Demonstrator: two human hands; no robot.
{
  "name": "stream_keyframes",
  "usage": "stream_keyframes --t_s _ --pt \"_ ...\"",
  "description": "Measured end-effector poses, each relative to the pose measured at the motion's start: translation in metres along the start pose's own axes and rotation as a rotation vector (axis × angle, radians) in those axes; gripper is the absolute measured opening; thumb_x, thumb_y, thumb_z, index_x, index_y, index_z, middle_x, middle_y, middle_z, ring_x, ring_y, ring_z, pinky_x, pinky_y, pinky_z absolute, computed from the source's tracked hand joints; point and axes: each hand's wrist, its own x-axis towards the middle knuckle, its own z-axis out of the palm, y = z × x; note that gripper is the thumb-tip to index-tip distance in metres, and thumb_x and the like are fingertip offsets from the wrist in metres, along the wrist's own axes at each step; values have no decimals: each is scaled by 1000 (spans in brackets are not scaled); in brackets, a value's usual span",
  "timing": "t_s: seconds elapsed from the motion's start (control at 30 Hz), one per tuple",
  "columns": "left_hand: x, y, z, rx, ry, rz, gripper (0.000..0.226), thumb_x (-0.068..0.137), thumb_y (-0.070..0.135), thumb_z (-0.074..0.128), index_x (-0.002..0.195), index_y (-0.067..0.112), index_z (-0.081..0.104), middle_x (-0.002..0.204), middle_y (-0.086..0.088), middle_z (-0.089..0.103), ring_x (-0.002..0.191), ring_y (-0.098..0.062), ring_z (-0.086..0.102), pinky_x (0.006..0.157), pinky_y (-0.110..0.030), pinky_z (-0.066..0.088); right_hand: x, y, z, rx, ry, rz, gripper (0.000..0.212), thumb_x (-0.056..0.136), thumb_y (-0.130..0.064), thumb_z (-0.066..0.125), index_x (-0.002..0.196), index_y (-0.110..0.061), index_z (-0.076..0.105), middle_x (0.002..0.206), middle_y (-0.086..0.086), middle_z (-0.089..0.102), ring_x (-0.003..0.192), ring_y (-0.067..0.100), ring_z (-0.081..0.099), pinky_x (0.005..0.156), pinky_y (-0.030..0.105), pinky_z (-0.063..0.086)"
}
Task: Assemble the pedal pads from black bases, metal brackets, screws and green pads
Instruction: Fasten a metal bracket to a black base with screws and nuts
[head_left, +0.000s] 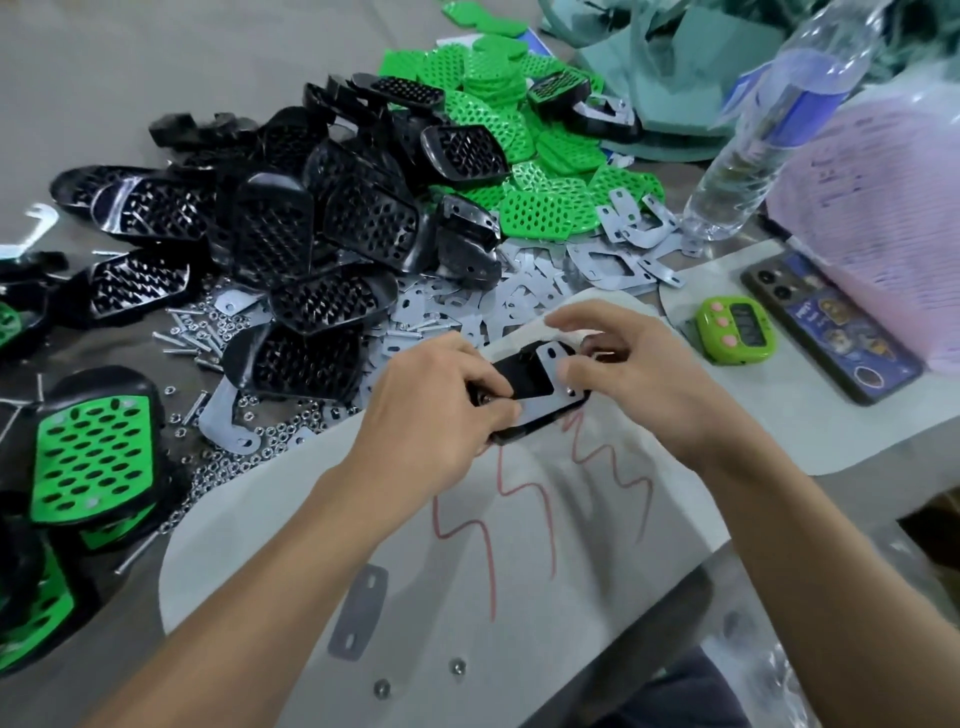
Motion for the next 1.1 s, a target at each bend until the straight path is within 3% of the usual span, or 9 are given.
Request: stream_keyframes --t_s 0.1,0.33,0.4,0.53,0.7,0.8,0.9,1.0,1.1 --pt "0 -4 2 -21 -2 13 15 69 38 90 73 36 76 89 24 59 73 3 58 59 -11 37 -3 2 0 63 111 58 19 77 -6 78 89 -21 77 78 1 72 69 10 57 68 20 46" --pt "0 -2 0 -92 -46 38 22 71 25 92 69 29 71 84 16 58 62 0 59 57 -6 39 1 0 4 7 97 81 25 74 -4 78 87 -24 77 80 -6 64 63 7 53 61 17 44" --pt "1 -1 -2 -59 -69 40 21 71 27 92 70 30 71 83 16 57 67 -1 57 58 -9 37 2 -1 8 -22 121 59 24 73 -5 78 84 -27 75 85 -8 64 62 8 49 58 18 44" --pt "10 6 -8 68 -121 18 23 69 41 88 88 42 74 85 18 60 72 0 54 64 -24 39 8 -4 15 -78 120 39 11 81 -15 76 82 -25 72 96 0 64 64 16 53 63 29 42" --pt "22 21 -4 18 -145 17 49 68 45 83 114 54 68 84 25 62 71 10 55 52 -13 33 14 -7 15 -138 137 41 15 80 -16 78 73 -27 72 84 -5 65 60 14 56 61 28 42" --pt "22 21 -1 16 -145 44 54 67 46 81 110 68 56 82 23 64 80 10 55 54 -13 35 15 -10 13 -154 164 60 14 76 -18 83 76 -28 73 82 -5 67 63 16 60 61 26 45" --pt "22 19 0 37 -160 68 59 68 47 76 109 79 47 76 13 62 73 -5 58 57 -28 43 16 -12 13 -189 171 77 15 75 -20 84 82 -29 75 86 -6 68 66 12 60 61 23 44" --pt "24 18 0 9 -180 86 62 70 42 76 97 89 46 76 11 61 72 -7 57 49 -22 39 17 -14 13 -199 149 80 15 76 -19 83 75 -32 75 82 -6 69 53 4 51 51 15 37" --pt "24 15 2 -73 -166 57 54 71 33 82 99 74 61 74 9 61 64 -5 55 49 -16 39 17 -12 15 -229 179 98 9 75 -22 82 79 -31 79 78 -9 71 47 5 50 49 18 37"
